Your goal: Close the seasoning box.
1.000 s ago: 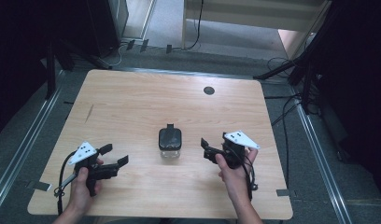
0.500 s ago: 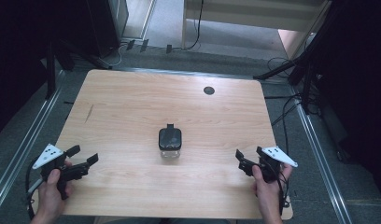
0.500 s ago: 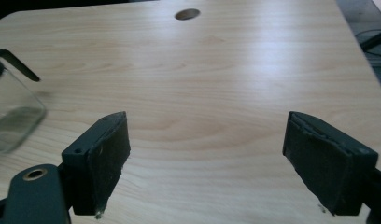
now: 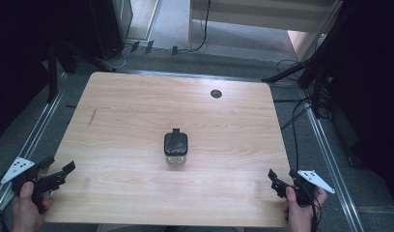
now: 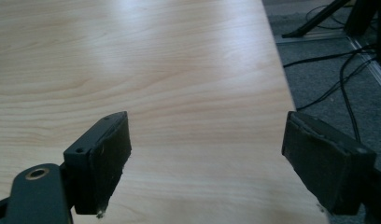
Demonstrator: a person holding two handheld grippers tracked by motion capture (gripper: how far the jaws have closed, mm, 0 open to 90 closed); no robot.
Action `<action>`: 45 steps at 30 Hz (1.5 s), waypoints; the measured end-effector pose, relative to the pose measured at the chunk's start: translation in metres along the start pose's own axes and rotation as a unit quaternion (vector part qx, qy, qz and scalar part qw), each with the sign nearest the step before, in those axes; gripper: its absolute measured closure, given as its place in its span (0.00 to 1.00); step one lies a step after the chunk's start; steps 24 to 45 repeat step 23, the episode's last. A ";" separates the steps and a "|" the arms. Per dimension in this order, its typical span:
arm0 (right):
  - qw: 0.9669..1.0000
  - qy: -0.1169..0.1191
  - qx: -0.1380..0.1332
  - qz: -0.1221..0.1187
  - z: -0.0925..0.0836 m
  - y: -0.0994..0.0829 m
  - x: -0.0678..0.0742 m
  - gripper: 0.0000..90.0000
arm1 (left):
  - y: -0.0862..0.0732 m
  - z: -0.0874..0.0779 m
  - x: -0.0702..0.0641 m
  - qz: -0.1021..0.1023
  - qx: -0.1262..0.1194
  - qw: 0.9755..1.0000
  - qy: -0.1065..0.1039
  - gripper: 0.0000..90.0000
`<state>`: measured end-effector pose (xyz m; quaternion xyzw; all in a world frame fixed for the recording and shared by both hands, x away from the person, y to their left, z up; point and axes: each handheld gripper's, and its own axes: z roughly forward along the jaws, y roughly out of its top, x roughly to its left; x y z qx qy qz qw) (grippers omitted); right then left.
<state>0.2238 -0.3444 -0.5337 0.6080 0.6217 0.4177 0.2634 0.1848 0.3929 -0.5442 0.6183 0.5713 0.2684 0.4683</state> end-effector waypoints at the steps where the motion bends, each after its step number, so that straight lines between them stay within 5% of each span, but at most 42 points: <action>1: 1.000 -0.002 -0.001 0.000 -0.002 -0.002 -0.002 0.18 | -0.001 0.000 0.000 0.002 0.001 1.000 0.001 0.16; 11: 1.000 0.003 -0.011 -0.020 -0.008 -0.019 -0.005 0.18 | -0.006 0.003 -0.008 0.029 0.010 1.000 0.001 0.16; 22: 1.000 0.006 0.004 0.005 -0.006 -0.018 -0.011 0.19 | -0.006 0.006 -0.006 0.020 0.025 0.999 -0.006 0.16; 45: 1.000 0.006 0.004 0.005 -0.006 -0.018 -0.011 0.19 | -0.006 0.006 -0.006 0.020 0.025 0.999 -0.006 0.16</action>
